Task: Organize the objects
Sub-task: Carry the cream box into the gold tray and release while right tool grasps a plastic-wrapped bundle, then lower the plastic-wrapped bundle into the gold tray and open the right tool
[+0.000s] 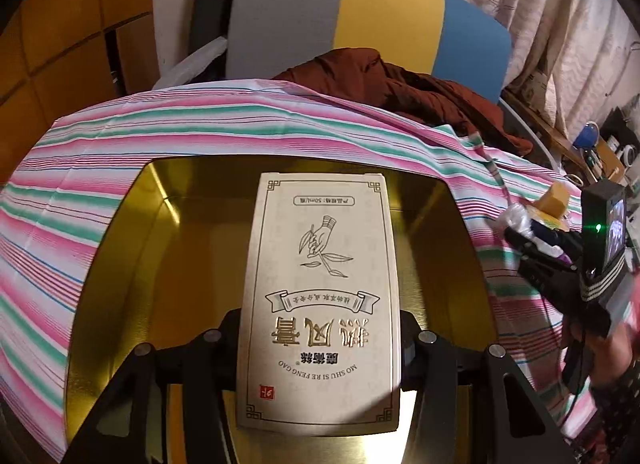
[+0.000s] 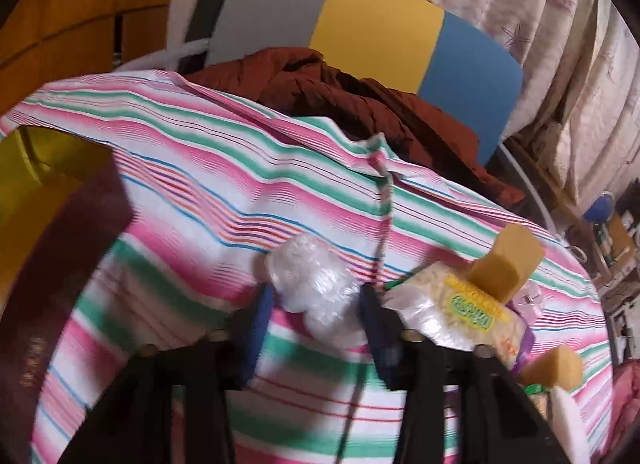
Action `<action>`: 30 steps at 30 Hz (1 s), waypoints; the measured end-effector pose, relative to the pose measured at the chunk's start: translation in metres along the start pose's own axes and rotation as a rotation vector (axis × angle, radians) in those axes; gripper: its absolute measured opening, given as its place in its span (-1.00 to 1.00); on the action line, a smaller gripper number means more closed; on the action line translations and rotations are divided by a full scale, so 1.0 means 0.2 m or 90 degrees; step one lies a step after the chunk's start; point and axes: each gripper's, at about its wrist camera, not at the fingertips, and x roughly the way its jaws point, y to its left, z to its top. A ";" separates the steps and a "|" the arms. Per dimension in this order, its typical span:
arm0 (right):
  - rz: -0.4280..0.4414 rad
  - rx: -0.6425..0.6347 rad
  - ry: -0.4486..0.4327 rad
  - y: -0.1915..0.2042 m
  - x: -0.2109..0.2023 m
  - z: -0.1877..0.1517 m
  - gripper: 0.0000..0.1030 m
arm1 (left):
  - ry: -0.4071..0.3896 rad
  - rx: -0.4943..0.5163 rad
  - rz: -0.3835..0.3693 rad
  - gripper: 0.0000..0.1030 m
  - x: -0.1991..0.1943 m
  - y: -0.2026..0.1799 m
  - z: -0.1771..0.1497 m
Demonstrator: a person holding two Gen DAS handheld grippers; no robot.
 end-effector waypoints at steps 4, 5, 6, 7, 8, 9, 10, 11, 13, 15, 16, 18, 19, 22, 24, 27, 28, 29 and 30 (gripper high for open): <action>0.003 0.017 0.003 -0.03 0.00 0.01 -0.31 | -0.001 -0.002 0.010 0.01 0.00 0.02 -0.01; 0.005 0.026 0.002 -0.03 -0.02 0.01 -0.31 | -0.001 -0.003 0.012 0.01 0.00 0.03 -0.01; 0.017 0.045 -0.001 -0.05 -0.04 0.01 -0.32 | -0.001 -0.003 0.015 0.01 0.00 0.04 -0.01; 0.034 0.070 -0.006 -0.06 -0.07 0.02 -0.32 | 0.000 -0.001 0.018 0.01 0.01 0.04 -0.01; 0.060 0.100 -0.016 -0.07 -0.12 0.03 -0.32 | 0.000 0.000 0.022 0.01 0.01 0.04 -0.01; 0.083 0.116 -0.029 -0.06 -0.16 0.04 -0.32 | 0.000 0.002 0.027 0.01 0.01 0.05 -0.01; 0.110 0.126 -0.046 -0.05 -0.23 0.06 -0.32 | 0.001 0.003 0.032 0.01 0.02 0.05 -0.01; 0.131 0.127 -0.062 -0.03 -0.29 0.08 -0.32 | 0.002 0.003 0.036 0.01 0.02 0.06 -0.01; 0.183 0.124 -0.094 0.03 -0.40 0.13 -0.31 | 0.008 0.000 0.044 0.01 0.04 0.08 0.00; 0.239 0.113 -0.108 0.11 -0.48 0.18 -0.30 | 0.012 -0.002 0.056 0.01 0.05 0.11 0.01; 0.262 0.107 -0.111 0.16 -0.50 0.20 -0.29 | 0.012 -0.002 0.061 0.02 0.06 0.12 0.02; 0.310 0.086 -0.098 0.27 -0.51 0.25 -0.26 | 0.012 -0.002 0.077 0.10 0.07 0.15 0.04; 0.322 0.078 -0.091 0.32 -0.51 0.26 -0.25 | 0.013 -0.003 0.087 0.34 0.07 0.16 0.05; 0.328 0.061 -0.077 0.45 -0.49 0.30 -0.18 | -0.002 -0.018 0.122 1.00 0.07 0.22 0.09; 0.339 0.061 -0.071 0.50 -0.49 0.31 -0.16 | -0.011 -0.028 0.134 1.00 0.05 0.25 0.12; 0.356 0.065 -0.075 0.53 -0.52 0.30 -0.12 | -0.018 -0.034 0.147 1.00 0.02 0.29 0.15; 0.360 0.065 -0.076 0.53 -0.53 0.29 -0.11 | -0.021 -0.037 0.151 1.00 0.01 0.30 0.15; 0.360 0.065 -0.078 0.52 -0.54 0.28 -0.11 | -0.022 -0.040 0.153 1.00 0.00 0.30 0.15; 0.359 0.066 -0.080 0.51 -0.55 0.27 -0.10 | -0.022 -0.043 0.154 1.00 -0.01 0.31 0.15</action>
